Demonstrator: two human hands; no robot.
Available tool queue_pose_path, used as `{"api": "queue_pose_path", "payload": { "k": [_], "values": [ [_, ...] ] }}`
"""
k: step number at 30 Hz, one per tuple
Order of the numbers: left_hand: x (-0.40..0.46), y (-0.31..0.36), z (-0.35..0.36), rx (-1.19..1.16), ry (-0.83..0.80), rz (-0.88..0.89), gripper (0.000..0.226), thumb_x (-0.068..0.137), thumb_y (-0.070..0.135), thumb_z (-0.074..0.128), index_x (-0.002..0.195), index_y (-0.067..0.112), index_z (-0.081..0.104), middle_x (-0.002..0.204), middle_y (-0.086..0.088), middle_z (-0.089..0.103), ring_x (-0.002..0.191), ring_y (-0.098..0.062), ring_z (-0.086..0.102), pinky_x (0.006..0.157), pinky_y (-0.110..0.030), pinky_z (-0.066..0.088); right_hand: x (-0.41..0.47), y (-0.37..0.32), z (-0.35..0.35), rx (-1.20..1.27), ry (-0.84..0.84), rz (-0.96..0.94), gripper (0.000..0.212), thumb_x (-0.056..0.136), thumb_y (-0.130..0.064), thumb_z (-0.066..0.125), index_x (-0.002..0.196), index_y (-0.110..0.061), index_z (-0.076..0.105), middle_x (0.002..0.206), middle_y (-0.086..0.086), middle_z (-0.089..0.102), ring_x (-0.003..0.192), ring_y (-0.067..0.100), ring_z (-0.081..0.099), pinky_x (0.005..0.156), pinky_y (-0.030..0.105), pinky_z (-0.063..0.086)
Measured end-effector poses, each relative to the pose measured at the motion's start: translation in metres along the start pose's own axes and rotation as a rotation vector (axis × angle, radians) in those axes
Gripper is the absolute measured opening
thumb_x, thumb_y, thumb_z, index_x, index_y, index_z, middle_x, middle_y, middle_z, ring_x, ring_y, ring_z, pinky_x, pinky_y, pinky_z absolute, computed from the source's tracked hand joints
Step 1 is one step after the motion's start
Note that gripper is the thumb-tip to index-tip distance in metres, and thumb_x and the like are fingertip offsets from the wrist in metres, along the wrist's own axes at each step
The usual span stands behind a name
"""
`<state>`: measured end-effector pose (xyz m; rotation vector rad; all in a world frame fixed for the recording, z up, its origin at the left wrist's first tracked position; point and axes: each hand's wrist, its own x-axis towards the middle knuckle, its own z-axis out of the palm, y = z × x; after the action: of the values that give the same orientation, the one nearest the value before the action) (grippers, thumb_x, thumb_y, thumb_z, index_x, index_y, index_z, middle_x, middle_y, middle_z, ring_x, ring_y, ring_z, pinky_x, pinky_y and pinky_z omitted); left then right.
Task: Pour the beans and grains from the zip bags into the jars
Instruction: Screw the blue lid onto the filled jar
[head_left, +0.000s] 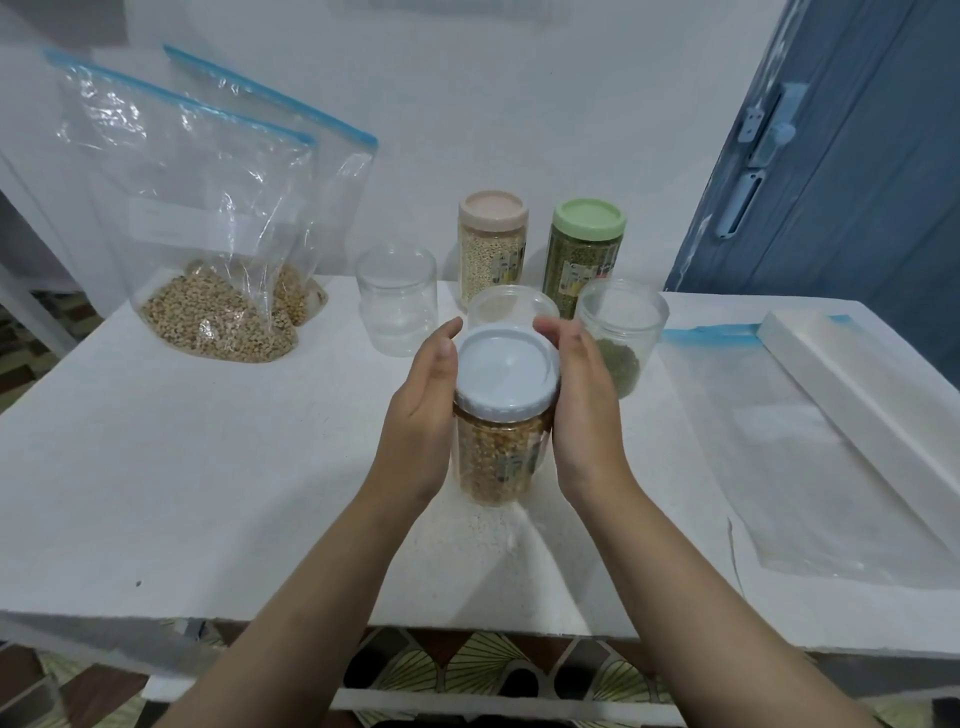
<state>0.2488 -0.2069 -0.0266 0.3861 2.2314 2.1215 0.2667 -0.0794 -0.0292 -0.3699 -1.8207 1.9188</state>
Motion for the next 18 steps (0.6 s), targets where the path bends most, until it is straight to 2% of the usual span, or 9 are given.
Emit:
{"api": "queue_pose_path", "payload": {
  "k": [3,7,9,12,14,16,18],
  "values": [
    [0.000,0.000,0.001,0.002,-0.025,0.000,0.050,0.089,0.062,0.028,0.134,0.047,0.042,0.128,0.030,0.051,0.117,0.020,0.045,0.096,-0.009,0.039,-0.001,0.003,-0.003,0.038,0.017,0.011,0.033,0.107,-0.034,0.037,0.109,-0.021,0.067,0.116,-0.009,0.068,0.110,0.003,0.061,0.104,0.034,0.048],
    [0.002,-0.003,-0.001,0.014,-0.048,-0.018,0.047,0.092,0.066,0.029,0.135,0.051,0.038,0.143,0.017,0.047,0.130,0.002,0.044,0.106,-0.020,0.037,0.001,0.007,-0.004,0.099,-0.026,0.051,0.037,0.100,-0.044,0.040,0.107,-0.022,0.069,0.117,-0.006,0.070,0.116,0.009,0.061,0.108,0.041,0.046],
    [0.001,-0.004,-0.001,0.013,-0.057,-0.021,0.049,0.090,0.066,0.028,0.135,0.052,0.038,0.141,0.019,0.048,0.130,0.003,0.044,0.107,-0.021,0.037,0.001,0.009,-0.006,0.143,-0.024,0.063,0.037,0.097,-0.044,0.041,0.106,-0.021,0.068,0.119,-0.005,0.070,0.118,0.012,0.061,0.109,0.044,0.044],
    [-0.001,-0.003,-0.002,0.020,-0.077,0.001,0.051,0.088,0.072,0.028,0.135,0.055,0.035,0.132,0.032,0.046,0.127,0.009,0.043,0.105,-0.019,0.036,0.003,0.010,-0.006,0.118,-0.051,0.044,0.033,0.100,-0.038,0.042,0.105,-0.019,0.069,0.113,-0.003,0.071,0.113,0.015,0.063,0.107,0.049,0.045],
    [-0.001,-0.004,-0.003,0.008,-0.096,-0.010,0.047,0.090,0.070,0.029,0.135,0.056,0.034,0.136,0.027,0.045,0.132,0.002,0.042,0.110,-0.024,0.036,0.005,0.011,-0.007,0.142,-0.049,0.047,0.033,0.095,-0.043,0.042,0.100,-0.020,0.064,0.109,-0.003,0.070,0.110,0.016,0.063,0.107,0.050,0.045],
    [-0.001,-0.005,-0.006,-0.009,-0.129,-0.020,0.046,0.088,0.069,0.031,0.133,0.059,0.033,0.140,0.024,0.043,0.135,-0.002,0.040,0.114,-0.029,0.035,0.006,0.010,-0.007,0.115,-0.080,0.047,0.033,0.093,-0.050,0.041,0.103,-0.031,0.066,0.113,-0.006,0.069,0.113,0.013,0.062,0.106,0.047,0.047],
    [0.001,-0.005,-0.010,-0.021,-0.169,-0.019,0.052,0.084,0.072,0.037,0.134,0.060,0.031,0.144,0.022,0.041,0.137,-0.002,0.039,0.113,-0.027,0.036,0.006,0.010,-0.007,0.068,-0.109,0.037,0.034,0.093,-0.050,0.040,0.101,-0.033,0.069,0.113,-0.006,0.069,0.113,0.013,0.062,0.105,0.047,0.048]
  ]
}}
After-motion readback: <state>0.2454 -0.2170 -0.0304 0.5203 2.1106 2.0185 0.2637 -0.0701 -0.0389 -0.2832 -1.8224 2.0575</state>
